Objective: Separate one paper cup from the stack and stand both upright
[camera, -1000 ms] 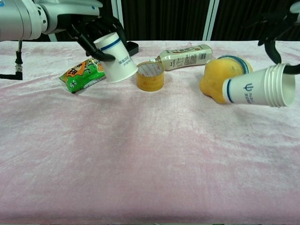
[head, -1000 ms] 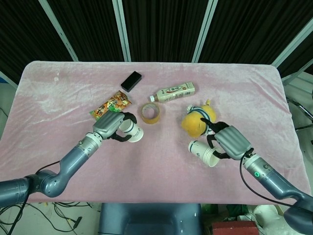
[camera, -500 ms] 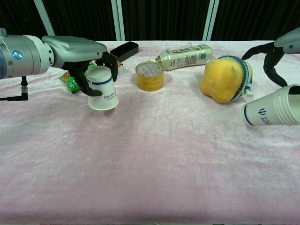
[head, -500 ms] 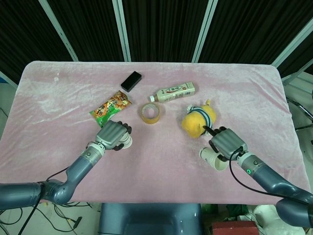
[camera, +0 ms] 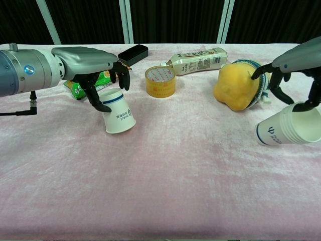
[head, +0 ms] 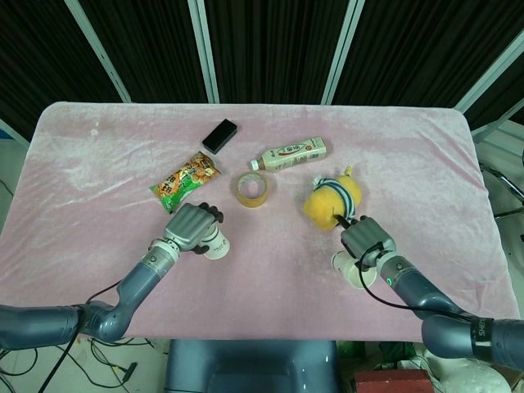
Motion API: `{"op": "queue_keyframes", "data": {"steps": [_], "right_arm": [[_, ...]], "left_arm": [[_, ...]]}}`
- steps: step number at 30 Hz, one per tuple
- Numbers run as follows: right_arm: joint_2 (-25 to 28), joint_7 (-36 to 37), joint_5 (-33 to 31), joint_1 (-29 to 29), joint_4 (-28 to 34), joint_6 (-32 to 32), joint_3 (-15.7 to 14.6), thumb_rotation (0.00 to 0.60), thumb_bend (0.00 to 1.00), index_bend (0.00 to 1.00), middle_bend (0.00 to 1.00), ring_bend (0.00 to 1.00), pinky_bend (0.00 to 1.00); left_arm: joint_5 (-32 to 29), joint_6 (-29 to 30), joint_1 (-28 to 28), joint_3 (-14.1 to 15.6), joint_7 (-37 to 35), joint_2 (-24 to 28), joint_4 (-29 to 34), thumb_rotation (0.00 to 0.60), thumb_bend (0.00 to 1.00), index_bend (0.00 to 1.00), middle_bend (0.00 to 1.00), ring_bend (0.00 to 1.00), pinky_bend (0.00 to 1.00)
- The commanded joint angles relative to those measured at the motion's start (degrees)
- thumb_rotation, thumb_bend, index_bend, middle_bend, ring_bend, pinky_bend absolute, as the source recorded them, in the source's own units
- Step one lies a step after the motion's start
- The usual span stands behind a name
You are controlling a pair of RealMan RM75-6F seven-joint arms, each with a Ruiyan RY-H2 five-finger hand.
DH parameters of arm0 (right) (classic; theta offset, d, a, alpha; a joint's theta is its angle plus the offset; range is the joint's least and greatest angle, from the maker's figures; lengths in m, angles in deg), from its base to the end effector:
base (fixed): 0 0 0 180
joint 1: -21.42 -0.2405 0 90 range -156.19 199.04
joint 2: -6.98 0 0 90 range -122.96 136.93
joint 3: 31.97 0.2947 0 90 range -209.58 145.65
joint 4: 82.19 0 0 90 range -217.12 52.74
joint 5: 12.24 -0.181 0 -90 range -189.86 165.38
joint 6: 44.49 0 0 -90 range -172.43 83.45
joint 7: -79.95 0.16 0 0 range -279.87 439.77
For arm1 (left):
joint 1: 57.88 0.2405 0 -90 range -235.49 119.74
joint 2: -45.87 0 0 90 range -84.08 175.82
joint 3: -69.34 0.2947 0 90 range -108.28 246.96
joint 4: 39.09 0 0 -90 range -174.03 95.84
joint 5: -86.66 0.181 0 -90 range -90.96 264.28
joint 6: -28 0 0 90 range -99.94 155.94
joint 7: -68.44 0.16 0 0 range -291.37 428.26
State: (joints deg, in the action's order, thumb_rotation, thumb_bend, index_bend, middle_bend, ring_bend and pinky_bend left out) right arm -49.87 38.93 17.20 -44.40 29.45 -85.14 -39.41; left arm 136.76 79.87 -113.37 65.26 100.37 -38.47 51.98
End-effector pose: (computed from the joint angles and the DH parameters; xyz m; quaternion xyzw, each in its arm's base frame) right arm -0.1539 -0.3674 0.1201 0.8476 -0.3330 0.0902 0.4032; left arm -0.1282 0.3917 0.0047 -0.8174 -0.3120 -0.2854 0.3914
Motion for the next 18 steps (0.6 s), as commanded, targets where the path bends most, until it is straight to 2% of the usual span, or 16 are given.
{"op": "queue_keyframes", "data": {"steps": [1,3,11,14,18], "right_arm": [[-2.11,-1.71,-2.49,-1.93,-0.02,-1.61,-1.49,0.6,0.44,0.77,0.0,0.2,0.2],[-2.66,-1.7,-3.16,-2.34,-0.18,-1.98,-1.61,0.6,0.42,0.71,0.0,0.2,0.2],[-3.48,-0.38,-2.86,-2.5,-0.28,-3.93,-1.35,0.6,0.38,0.32,0.0,0.18,0.2],[-3.73,-0.65,-3.59,-2.81,-0.27,-4.26,-2.03,0.6,0.36,0.22,0.0,0.17,0.2],[-3.78,-0.3,-3.71,-2.95,-0.01,-4.59,-1.96,0.6,0.33,0.14,0.0,0.17,0.2]], "left_arm": [[1.21,-0.1,0.66,0.26,-1.32,-0.69,-0.93,0.6,0.15,0.31,0.27,0.2,0.53],[2.05,-0.01,1.0,0.17,-2.27,-0.85,-1.28,0.6,0.15,0.3,0.27,0.2,0.52],[3.6,0.28,1.82,-0.01,-3.35,-0.1,-1.4,0.6,0.15,0.3,0.27,0.2,0.52],[3.67,0.3,2.15,-0.28,-3.78,0.67,-0.88,0.6,0.15,0.3,0.27,0.2,0.52],[3.77,0.24,2.32,-0.47,-4.07,0.98,-0.62,0.6,0.15,0.3,0.27,0.2,0.52]]}}
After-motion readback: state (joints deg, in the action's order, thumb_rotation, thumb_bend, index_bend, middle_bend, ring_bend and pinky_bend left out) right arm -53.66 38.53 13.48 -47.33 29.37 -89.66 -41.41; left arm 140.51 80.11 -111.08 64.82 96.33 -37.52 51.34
